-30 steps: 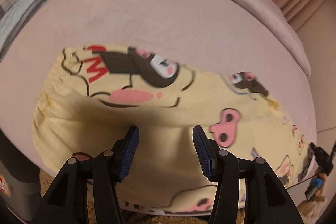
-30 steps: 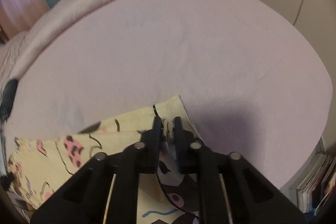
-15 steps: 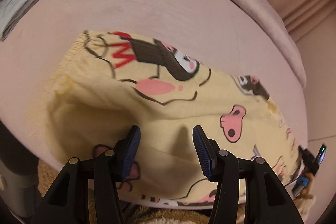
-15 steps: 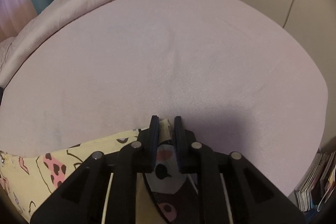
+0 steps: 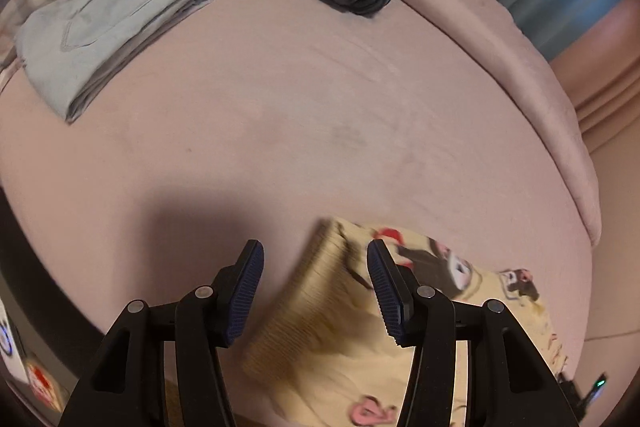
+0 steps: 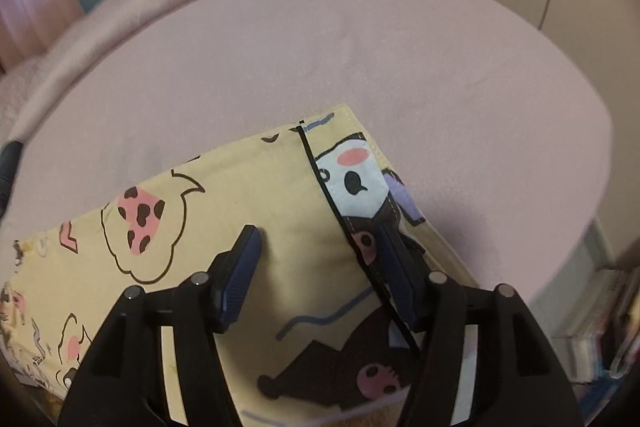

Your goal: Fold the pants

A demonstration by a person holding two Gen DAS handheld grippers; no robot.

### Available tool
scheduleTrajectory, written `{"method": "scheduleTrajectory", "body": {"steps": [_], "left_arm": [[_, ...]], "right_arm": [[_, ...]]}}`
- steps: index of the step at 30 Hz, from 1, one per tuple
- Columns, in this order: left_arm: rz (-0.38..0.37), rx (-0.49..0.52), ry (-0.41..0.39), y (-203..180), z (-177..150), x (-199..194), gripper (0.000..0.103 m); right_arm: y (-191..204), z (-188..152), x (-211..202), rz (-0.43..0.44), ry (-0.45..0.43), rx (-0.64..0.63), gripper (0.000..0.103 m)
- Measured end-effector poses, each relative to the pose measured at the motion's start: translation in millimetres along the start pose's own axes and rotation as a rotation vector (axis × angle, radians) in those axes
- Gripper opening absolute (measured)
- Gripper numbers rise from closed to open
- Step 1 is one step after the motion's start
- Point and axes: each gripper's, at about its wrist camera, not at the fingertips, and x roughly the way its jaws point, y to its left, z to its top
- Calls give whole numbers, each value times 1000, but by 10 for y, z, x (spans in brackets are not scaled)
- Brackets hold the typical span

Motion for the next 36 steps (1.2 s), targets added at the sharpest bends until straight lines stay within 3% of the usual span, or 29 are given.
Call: {"method": "scheduleTrajectory", "body": {"steps": [3,6,8,10,13,14,19,22,23,29,33,36], "left_arm": [[-20,34,35,57,54,76,53],[-89,41,66,64,67,185,53],[-154,31,100,61,82,296,53],[-161,35,125,46,65,381,53],[-136,75,47,-23,-25,357,51],[-132,77,35,-33,-45,368,39],[-110,73,-4,-49,-120,363,29],[-127,35,-12,-19,-103,343,26],[-127,31,-14,-23,-100,319,26],[-168,38,-52,-41,-38,154,26],[-102,68,-50,-99,-32,263,26],[-45,88,-26,-94,-97,409,26]], "right_arm": [[481,163,-450,35,-100,-76,59],[1236,260,-803,198,-123,-184,60],[1841,271,-871,416,-80,-248,59],[2380,233,-785,556,19,-297,58],[3151,54,-652,633,88,-457,56],[3298,-9,-616,637,100,-490,56],[4053,-261,-132,533,194,-652,51],[4242,-496,65,508,227,-728,14],[4241,-527,86,501,200,-740,11],[4229,-302,-68,566,136,-615,9],[4415,-373,85,492,125,-645,7],[4409,-373,289,485,155,-622,7]]}}
